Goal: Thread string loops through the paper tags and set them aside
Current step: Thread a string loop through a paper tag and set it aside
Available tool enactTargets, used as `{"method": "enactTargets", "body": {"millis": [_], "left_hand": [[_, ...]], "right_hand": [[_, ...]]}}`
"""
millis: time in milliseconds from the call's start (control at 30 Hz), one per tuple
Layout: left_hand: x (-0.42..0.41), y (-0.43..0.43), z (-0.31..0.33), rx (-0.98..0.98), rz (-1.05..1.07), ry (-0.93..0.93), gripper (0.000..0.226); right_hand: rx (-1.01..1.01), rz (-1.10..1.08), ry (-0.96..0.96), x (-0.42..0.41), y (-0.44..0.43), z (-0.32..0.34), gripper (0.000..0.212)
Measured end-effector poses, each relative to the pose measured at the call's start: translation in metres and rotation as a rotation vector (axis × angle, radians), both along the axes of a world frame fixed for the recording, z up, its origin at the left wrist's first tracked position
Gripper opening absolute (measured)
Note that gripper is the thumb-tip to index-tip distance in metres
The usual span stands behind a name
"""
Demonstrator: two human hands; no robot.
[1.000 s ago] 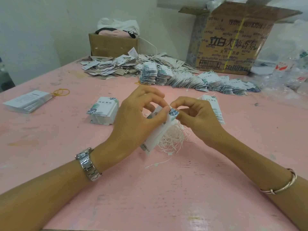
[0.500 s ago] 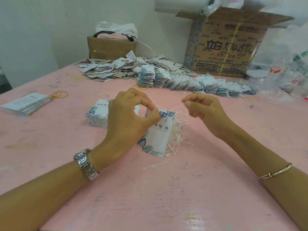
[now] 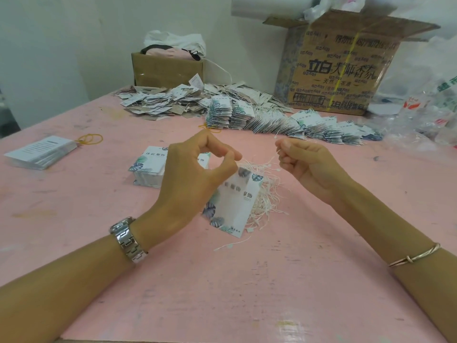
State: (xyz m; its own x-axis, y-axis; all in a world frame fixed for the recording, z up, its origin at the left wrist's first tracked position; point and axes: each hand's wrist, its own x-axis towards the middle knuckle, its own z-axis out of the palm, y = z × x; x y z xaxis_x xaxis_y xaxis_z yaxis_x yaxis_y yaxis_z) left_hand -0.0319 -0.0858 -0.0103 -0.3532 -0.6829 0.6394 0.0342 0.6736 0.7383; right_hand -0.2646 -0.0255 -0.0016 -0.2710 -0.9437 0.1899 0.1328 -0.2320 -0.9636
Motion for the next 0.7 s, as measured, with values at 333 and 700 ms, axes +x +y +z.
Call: {"method": "enactTargets", "body": {"millis": [333, 700], "left_hand": [[-0.007, -0.002, -0.002, 0.055, -0.115, -0.042, 0.007], [-0.007, -0.001, -0.003, 0.147, -0.174, -0.039, 0.006]], "right_hand": [[-0.031, 0.186, 0.120, 0.028, 0.010, 0.005, 0.032], [-0.135, 0.050, 0.301, 0.038, 0.013, 0.008, 0.021]]}}
